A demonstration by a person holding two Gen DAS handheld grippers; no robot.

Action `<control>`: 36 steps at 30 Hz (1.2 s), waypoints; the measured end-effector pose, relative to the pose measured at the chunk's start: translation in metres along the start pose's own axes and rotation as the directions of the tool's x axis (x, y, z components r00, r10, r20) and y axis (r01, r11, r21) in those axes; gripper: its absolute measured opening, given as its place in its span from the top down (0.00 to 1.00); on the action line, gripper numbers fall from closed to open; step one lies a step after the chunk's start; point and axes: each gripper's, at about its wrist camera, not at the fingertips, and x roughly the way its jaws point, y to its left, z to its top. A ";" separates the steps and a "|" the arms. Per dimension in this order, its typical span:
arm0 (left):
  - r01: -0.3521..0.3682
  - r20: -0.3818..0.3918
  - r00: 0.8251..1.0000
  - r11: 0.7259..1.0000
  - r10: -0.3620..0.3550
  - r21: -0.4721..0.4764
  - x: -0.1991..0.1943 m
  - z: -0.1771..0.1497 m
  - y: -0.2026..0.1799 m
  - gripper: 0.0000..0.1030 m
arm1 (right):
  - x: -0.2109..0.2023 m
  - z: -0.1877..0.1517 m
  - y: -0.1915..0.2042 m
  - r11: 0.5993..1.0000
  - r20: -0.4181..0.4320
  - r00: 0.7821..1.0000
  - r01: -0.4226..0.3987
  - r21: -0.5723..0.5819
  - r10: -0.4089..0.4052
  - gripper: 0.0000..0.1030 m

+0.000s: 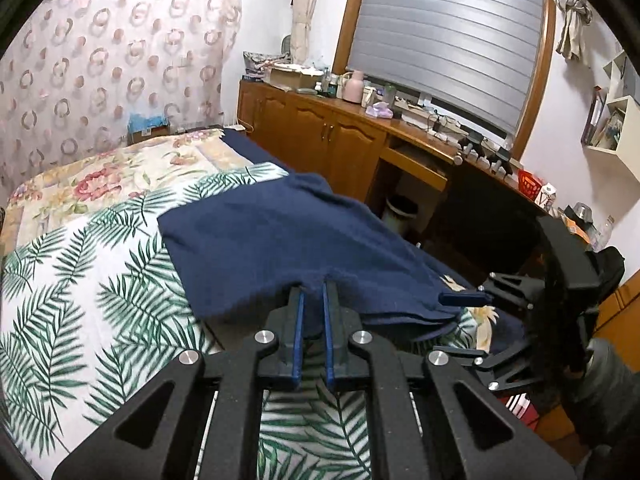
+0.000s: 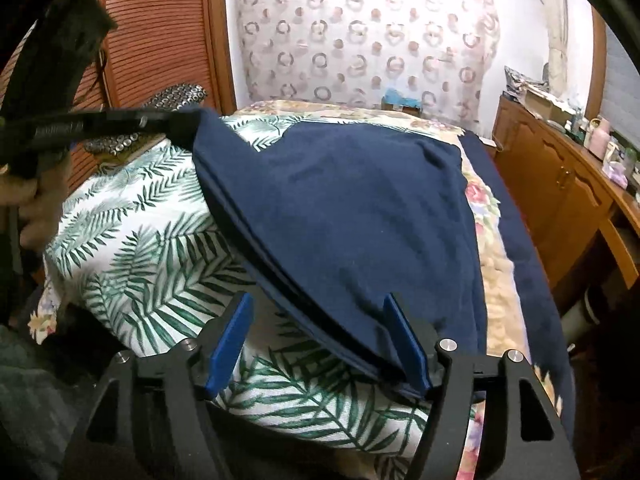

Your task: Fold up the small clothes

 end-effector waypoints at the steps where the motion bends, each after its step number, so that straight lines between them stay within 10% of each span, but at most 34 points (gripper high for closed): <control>1: 0.000 0.007 1.000 1.000 0.000 -0.003 0.000 0.002 0.001 0.91 | 0.003 -0.001 -0.005 1.000 -0.010 1.000 0.017 0.002 -0.017 0.32; 8: -0.003 0.013 1.000 1.000 0.003 -0.012 0.003 0.005 0.010 0.91 | 0.016 -0.009 -0.039 0.996 -0.022 0.996 0.083 -0.022 -0.083 0.32; 12: 0.004 0.024 1.000 1.000 -0.003 -0.017 0.004 0.006 0.018 0.91 | 0.026 0.000 -0.049 0.996 -0.027 0.996 0.083 -0.037 -0.084 0.71; 15: 0.002 0.030 1.000 1.000 -0.001 -0.030 0.005 0.011 0.027 0.91 | 0.024 0.021 -0.062 0.997 0.018 0.997 0.074 -0.008 -0.073 0.81; 25: -0.084 0.022 0.996 0.995 0.085 -0.056 0.030 0.051 0.081 0.91 | 0.046 0.122 -0.080 0.988 0.133 0.986 0.113 -0.102 -0.099 0.85; 36: -0.111 -0.082 0.991 0.988 0.103 -0.103 0.099 0.078 0.135 0.91 | 0.125 0.170 -0.120 0.994 0.039 0.998 0.046 -0.096 -0.043 0.85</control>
